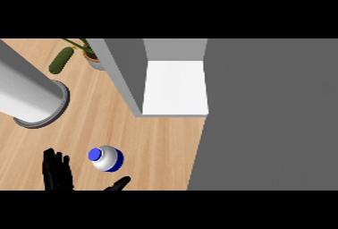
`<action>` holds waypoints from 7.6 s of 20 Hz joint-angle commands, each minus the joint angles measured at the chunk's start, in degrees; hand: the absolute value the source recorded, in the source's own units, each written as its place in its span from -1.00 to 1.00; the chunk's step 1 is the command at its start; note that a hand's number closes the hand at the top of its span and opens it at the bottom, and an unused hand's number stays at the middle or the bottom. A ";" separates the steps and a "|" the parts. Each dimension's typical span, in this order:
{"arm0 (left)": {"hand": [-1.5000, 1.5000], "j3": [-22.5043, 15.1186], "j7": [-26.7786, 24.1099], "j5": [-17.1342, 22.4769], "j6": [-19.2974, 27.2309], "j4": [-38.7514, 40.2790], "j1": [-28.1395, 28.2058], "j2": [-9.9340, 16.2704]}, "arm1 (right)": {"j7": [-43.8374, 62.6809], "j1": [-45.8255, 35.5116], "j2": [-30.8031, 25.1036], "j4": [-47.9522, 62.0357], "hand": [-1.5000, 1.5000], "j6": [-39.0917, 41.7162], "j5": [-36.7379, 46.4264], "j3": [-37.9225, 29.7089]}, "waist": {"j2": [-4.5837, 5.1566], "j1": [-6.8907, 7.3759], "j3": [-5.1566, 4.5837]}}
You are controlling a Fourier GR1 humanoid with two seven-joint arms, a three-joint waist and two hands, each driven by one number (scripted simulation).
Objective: Pick up the bottled water, place it into the cabinet and close the cabinet
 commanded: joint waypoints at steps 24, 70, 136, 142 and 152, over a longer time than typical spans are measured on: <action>-1.00 22.61 -42.60 27.24 -27.80 55.38 -18.40 -3.20 | 0.40 -1.27 -4.06 -2.73 -1.00 -5.83 6.26 3.34 | 0.21 -0.43 0.04; 1.00 3.37 -26.99 18.12 -35.37 50.06 -46.90 -3.06 | -1.44 0.57 -9.41 -3.16 -1.00 -10.06 5.46 6.05 | -0.04 -0.32 0.16; -1.00 7.80 -30.18 30.20 -17.13 104.00 -93.91 -2.17 | -15.10 12.55 -15.65 -5.35 -1.00 -3.42 -7.69 0.49 | 1.57 -4.62 0.10; -1.00 8.08 -32.82 30.93 -20.66 100.67 -92.94 -3.24 | -13.23 6.98 -12.97 -1.91 -1.00 -4.28 -6.99 0.13 | 1.85 -4.62 0.01; -1.00 7.04 -34.54 34.22 -36.72 93.41 -88.67 -3.26 | -15.79 13.45 -15.66 -5.27 -1.00 -2.63 -5.14 0.57 | 0.68 -4.00 0.12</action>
